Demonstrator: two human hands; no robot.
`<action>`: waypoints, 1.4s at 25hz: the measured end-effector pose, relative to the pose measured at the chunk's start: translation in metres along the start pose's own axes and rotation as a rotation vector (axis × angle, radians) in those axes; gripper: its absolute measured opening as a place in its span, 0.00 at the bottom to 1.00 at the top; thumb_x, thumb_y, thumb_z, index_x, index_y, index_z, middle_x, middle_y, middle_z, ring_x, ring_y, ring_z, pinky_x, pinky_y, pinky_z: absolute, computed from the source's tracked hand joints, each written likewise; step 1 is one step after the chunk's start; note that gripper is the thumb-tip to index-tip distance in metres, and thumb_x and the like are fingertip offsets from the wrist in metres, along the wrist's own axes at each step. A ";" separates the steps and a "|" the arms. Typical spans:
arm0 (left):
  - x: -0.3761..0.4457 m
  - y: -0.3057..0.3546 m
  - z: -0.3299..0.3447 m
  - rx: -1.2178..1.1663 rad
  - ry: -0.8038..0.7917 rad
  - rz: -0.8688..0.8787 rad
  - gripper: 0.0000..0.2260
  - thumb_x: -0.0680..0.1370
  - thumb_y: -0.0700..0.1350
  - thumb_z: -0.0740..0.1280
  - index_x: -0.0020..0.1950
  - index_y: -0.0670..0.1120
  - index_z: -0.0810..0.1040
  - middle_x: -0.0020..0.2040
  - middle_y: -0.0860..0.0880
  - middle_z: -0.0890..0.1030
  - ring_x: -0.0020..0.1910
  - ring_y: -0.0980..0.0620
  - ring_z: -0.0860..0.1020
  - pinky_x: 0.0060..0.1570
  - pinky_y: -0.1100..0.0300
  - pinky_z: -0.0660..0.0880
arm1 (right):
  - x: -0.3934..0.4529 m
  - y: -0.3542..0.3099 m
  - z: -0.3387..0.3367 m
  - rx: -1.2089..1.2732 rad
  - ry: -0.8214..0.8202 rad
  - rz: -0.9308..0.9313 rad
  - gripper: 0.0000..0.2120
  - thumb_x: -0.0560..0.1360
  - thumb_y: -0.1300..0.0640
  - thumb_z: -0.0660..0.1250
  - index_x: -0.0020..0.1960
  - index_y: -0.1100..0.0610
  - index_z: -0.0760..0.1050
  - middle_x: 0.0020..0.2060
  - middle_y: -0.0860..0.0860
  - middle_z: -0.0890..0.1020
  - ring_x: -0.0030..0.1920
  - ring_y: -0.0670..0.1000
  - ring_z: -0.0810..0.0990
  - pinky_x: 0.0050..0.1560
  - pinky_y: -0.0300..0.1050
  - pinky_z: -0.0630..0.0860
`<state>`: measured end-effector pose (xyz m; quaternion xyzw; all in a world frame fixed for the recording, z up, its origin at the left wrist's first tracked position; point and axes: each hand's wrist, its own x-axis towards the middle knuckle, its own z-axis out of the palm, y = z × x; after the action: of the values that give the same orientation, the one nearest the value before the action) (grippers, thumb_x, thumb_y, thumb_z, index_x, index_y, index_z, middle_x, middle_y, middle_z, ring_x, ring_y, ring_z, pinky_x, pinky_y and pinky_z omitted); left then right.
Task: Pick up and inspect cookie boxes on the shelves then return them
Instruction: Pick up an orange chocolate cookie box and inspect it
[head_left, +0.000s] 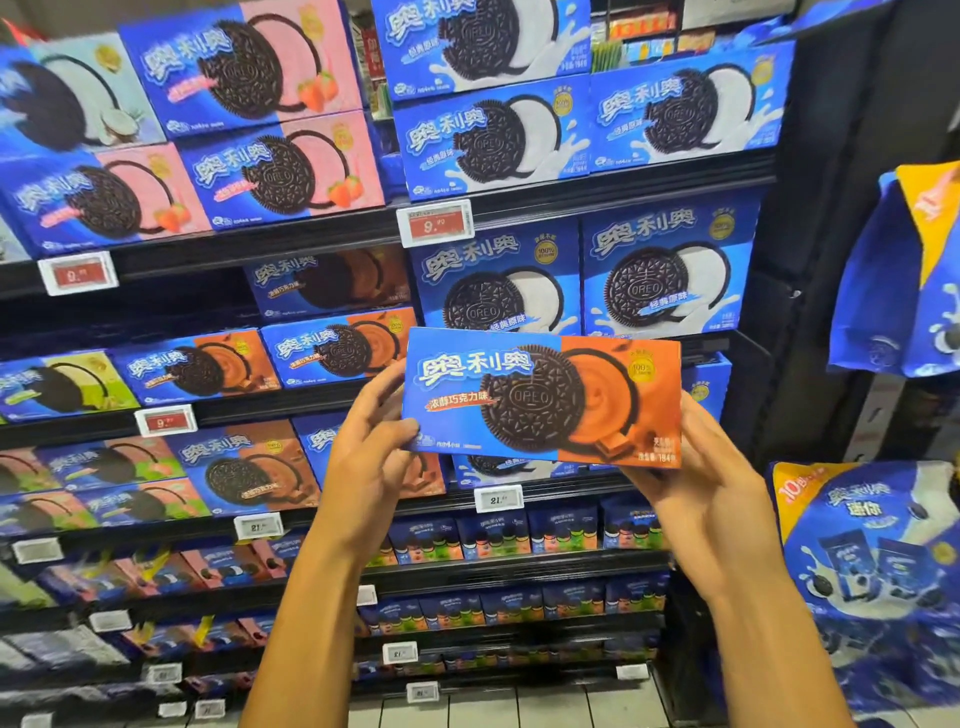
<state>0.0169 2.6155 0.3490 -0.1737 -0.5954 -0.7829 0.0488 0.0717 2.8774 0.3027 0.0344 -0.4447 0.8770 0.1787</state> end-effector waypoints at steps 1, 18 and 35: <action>0.000 -0.001 0.000 0.015 -0.003 0.020 0.22 0.72 0.38 0.61 0.59 0.58 0.80 0.60 0.53 0.82 0.50 0.52 0.80 0.37 0.55 0.68 | -0.001 -0.002 0.002 -0.090 -0.006 -0.041 0.20 0.80 0.54 0.64 0.71 0.54 0.75 0.64 0.55 0.81 0.62 0.53 0.79 0.66 0.56 0.73; 0.005 -0.016 0.006 0.424 0.050 0.228 0.27 0.79 0.31 0.63 0.75 0.50 0.65 0.67 0.58 0.77 0.62 0.65 0.76 0.57 0.71 0.73 | -0.002 0.000 0.002 -0.486 0.097 -0.200 0.20 0.73 0.48 0.72 0.64 0.34 0.76 0.63 0.37 0.80 0.61 0.35 0.77 0.56 0.29 0.76; 0.007 -0.033 0.006 0.523 0.271 0.411 0.31 0.74 0.22 0.63 0.74 0.44 0.70 0.50 0.71 0.81 0.34 0.70 0.74 0.39 0.78 0.72 | -0.001 0.005 0.017 -0.401 0.041 -0.355 0.28 0.75 0.75 0.66 0.70 0.53 0.75 0.58 0.47 0.84 0.58 0.46 0.82 0.58 0.44 0.80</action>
<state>0.0023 2.6314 0.3229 -0.1663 -0.7162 -0.5939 0.3266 0.0690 2.8612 0.3092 0.0580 -0.5929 0.7267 0.3421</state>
